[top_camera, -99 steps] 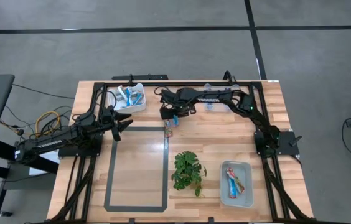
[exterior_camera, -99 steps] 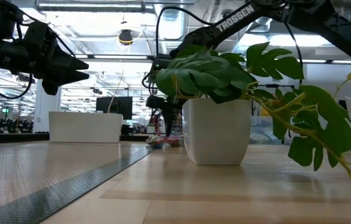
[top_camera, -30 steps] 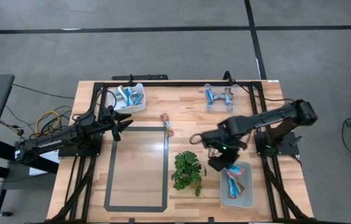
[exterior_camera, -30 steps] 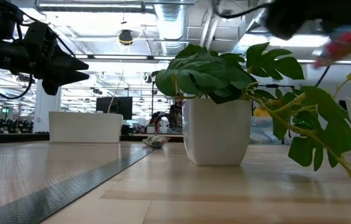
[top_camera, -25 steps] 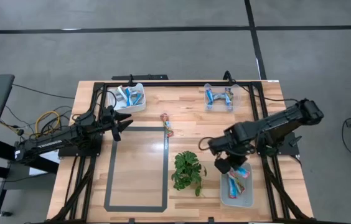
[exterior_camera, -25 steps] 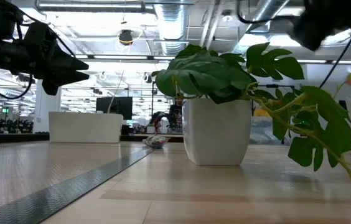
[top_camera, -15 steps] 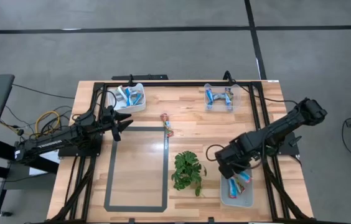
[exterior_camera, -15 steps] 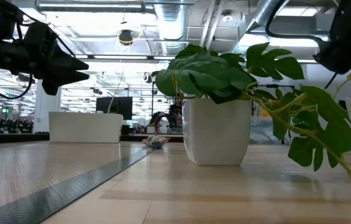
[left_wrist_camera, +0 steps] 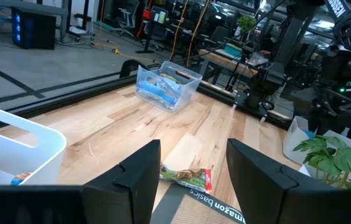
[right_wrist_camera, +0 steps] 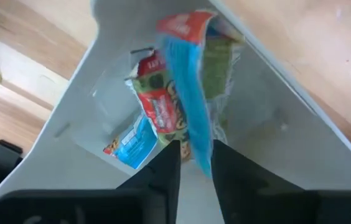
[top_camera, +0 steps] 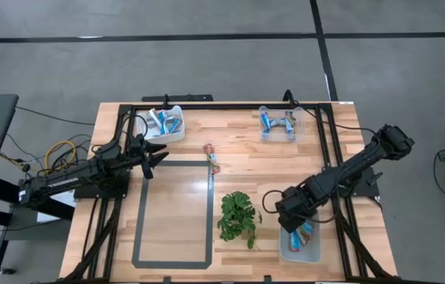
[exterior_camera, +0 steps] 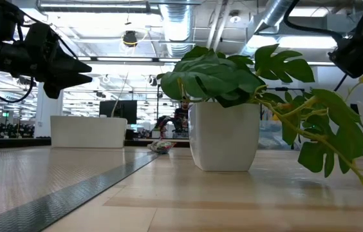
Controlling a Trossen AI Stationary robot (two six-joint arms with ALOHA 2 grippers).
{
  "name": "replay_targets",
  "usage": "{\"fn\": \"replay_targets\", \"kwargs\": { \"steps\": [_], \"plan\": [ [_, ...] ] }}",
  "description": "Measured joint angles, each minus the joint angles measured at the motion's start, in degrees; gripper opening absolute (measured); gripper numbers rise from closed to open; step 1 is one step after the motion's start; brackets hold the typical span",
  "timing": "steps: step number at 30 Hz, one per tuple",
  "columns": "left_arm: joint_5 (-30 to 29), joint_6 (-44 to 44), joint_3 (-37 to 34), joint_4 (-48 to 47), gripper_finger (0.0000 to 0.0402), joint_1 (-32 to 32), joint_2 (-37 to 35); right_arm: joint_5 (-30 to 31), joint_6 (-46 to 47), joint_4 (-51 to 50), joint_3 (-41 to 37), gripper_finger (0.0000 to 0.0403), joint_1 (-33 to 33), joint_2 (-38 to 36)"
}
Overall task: Pick and place Granola Bars by type
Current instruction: Put the red granola bar into the gray bin
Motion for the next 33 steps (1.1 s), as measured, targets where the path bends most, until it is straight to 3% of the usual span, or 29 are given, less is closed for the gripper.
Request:
{"fn": "replay_targets", "kwargs": {
  "steps": [9, 16, 24, 33],
  "plan": [
    [0.0, 0.0, -0.01, 0.0, 0.0176, 0.0, -0.01, 4.81, -4.3, -0.21, 1.79, 0.0117, -0.2, 0.02],
    [0.0, 0.0, -0.01, 0.0, 0.0176, 0.0, -0.01, 14.21, -19.64, 0.07, 10.72, 0.0125, -4.0, -0.47],
    [0.0, 0.0, 0.0, 0.0, 0.0176, 0.0, 0.0, 17.77, -39.42, 6.71, 22.81, 0.0123, -14.81, 2.05],
    [0.03, 0.01, -0.01, -0.01, 0.0176, 0.0, -0.02, 17.53, -46.36, 7.89, 35.61, 0.0123, -29.0, 14.49]
  ]
}}
